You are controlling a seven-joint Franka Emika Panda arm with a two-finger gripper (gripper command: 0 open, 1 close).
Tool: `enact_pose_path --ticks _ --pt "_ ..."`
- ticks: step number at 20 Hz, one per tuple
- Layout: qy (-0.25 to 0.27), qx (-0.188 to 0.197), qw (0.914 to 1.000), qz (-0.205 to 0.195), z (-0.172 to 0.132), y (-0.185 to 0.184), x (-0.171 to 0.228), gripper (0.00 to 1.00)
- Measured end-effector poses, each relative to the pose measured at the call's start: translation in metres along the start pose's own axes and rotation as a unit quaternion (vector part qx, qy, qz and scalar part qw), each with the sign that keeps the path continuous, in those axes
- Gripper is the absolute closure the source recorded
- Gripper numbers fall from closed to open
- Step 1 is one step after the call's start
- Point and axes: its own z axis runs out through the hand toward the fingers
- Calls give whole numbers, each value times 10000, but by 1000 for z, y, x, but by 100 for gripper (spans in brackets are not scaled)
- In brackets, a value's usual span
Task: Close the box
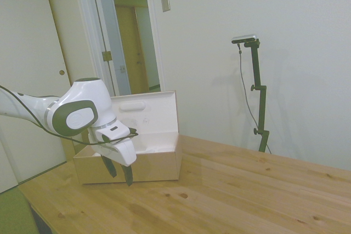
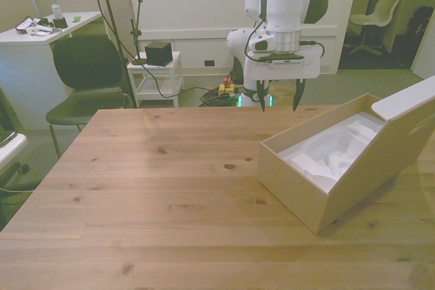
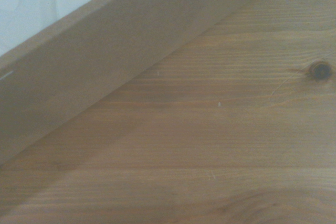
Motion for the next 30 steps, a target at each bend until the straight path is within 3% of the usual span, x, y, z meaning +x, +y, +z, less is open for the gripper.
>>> enact_pose_path --ticks 7,16,24,30 --pt "65 27 9998 -166 -7 -16 -15 0" --pt "567 320 9963 -557 -81 -46 -53 0" --pt "1104 755 9855 -1040 -146 -84 -74 0" --pt "1507 1000 9727 -1456 -175 -111 -80 0"
